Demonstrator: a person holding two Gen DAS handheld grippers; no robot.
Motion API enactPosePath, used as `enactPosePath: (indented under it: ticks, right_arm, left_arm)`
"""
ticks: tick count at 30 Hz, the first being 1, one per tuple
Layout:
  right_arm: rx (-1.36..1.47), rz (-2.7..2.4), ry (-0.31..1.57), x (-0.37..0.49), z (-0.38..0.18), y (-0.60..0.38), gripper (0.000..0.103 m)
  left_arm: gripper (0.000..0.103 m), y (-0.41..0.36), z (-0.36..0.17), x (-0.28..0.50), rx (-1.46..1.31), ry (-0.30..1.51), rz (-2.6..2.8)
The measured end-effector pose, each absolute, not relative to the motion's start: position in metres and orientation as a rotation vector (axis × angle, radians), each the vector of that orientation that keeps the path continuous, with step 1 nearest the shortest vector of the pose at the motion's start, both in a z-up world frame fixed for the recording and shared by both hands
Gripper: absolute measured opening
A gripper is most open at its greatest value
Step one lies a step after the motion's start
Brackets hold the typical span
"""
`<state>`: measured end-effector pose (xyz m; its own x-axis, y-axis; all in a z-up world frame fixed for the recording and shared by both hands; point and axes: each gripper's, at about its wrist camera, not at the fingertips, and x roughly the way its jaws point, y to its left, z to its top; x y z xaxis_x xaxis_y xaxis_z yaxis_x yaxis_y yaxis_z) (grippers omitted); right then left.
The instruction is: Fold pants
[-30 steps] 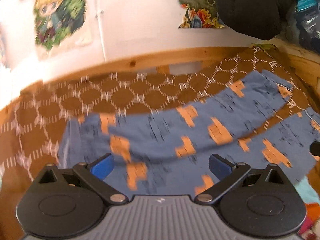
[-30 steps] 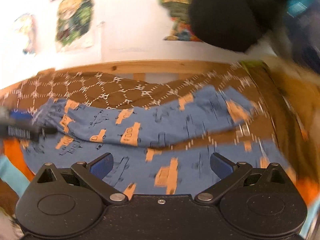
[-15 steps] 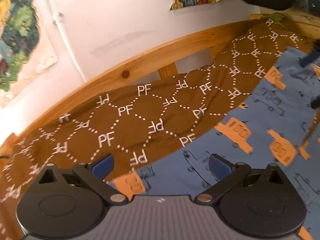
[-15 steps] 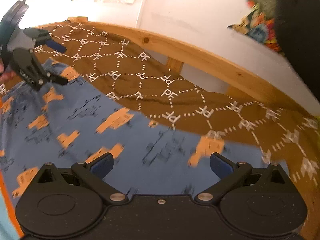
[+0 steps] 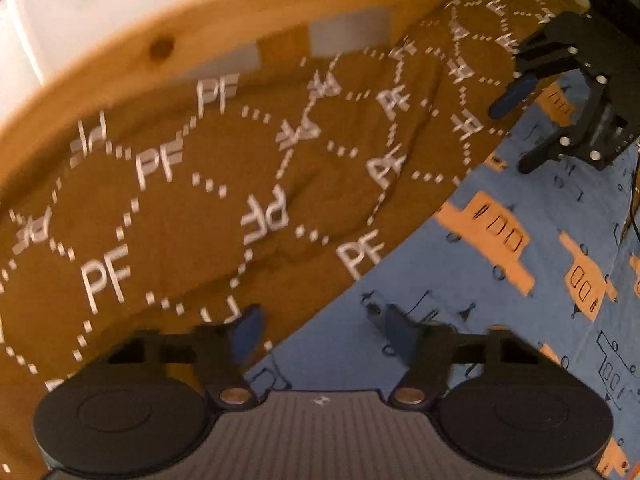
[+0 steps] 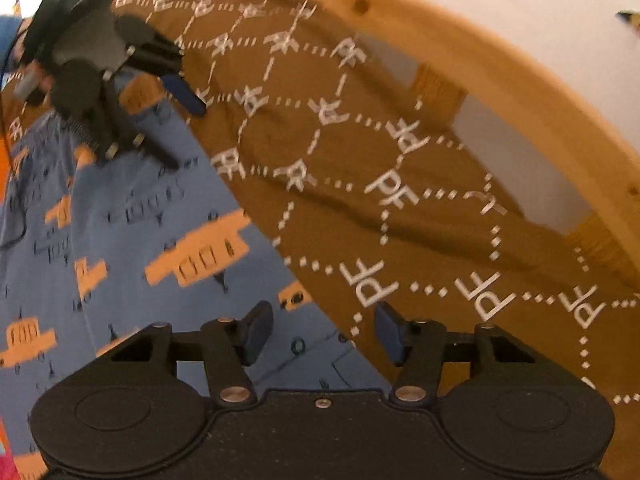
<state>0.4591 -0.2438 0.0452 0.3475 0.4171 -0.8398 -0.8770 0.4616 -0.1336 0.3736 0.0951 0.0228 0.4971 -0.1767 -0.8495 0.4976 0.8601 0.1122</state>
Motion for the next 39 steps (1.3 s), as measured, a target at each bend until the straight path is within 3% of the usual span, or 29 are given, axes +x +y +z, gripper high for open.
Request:
enactPosePath:
  ticks: [3,5,7,8,10,11,13,14,24,30,32,35,36,37,39]
  right_arm:
    - [-0.657,0.928,0.850,0.460,0.038,-0.248,0.059]
    - [-0.640,0.911,0.844,0.460,0.034,-0.249,0.059]
    - [-0.630,0.898,0.841,0.459,0.031,-0.249,0.058]
    - [-0.631,0.895,0.837,0.457,0.032,-0.248,0.054]
    - [-0.624,0.907,0.834,0.451,0.032,-0.248,0.025]
    - [-0.622,0.901,0.834,0.449,0.032,-0.247,0.018]
    - [-0.646,0.878,0.810,0.439,0.031,-0.245,0.003]
    - [-0.667,0.858,0.786,0.434,0.030,-0.243,0.001]
    - [-0.665,0.608,0.515,0.430,0.063,-0.226,0.000]
    - [-0.702,0.505,0.516,0.458,0.044,-0.200,0.000]
    - [-0.709,0.499,0.558,0.468,0.029,-0.193,0.000]
    - [-0.696,0.498,0.598,0.473,0.015,-0.194,0.004]
    - [-0.674,0.497,0.600,0.473,0.015,-0.197,0.014]
    - [-0.644,0.506,0.596,0.472,0.018,-0.202,0.026]
    - [-0.607,0.534,0.572,0.468,0.026,-0.207,0.037]
  left_arm:
    - [0.053,0.094,0.019,0.372,0.433,0.990,-0.437]
    - [0.045,0.088,0.017,0.371,0.500,0.988,-0.444]
    - [0.021,0.084,0.017,0.370,0.510,0.997,-0.447]
    - [0.015,0.082,0.018,0.369,0.508,1.003,-0.446]
    - [0.004,0.079,0.019,0.362,0.518,1.003,-0.446]
    - [0.002,0.077,0.019,0.358,0.526,0.998,-0.450]
    - [0.000,0.074,0.022,0.348,0.548,0.962,-0.429]
    - [0.000,0.074,0.024,0.344,0.545,0.939,-0.412]
    - [0.000,0.068,0.075,0.343,0.494,0.656,-0.107]
    - [0.001,0.072,0.054,0.392,0.460,0.700,-0.069]
    - [0.004,0.074,0.043,0.397,0.462,0.729,-0.088]
    - [0.032,0.082,0.043,0.391,0.471,0.718,-0.129]
    - [0.059,0.089,0.050,0.386,0.463,0.706,-0.135]
    - [0.074,0.096,0.058,0.381,0.443,0.688,-0.141]
    - [0.076,0.117,0.073,0.369,0.379,0.655,-0.171]
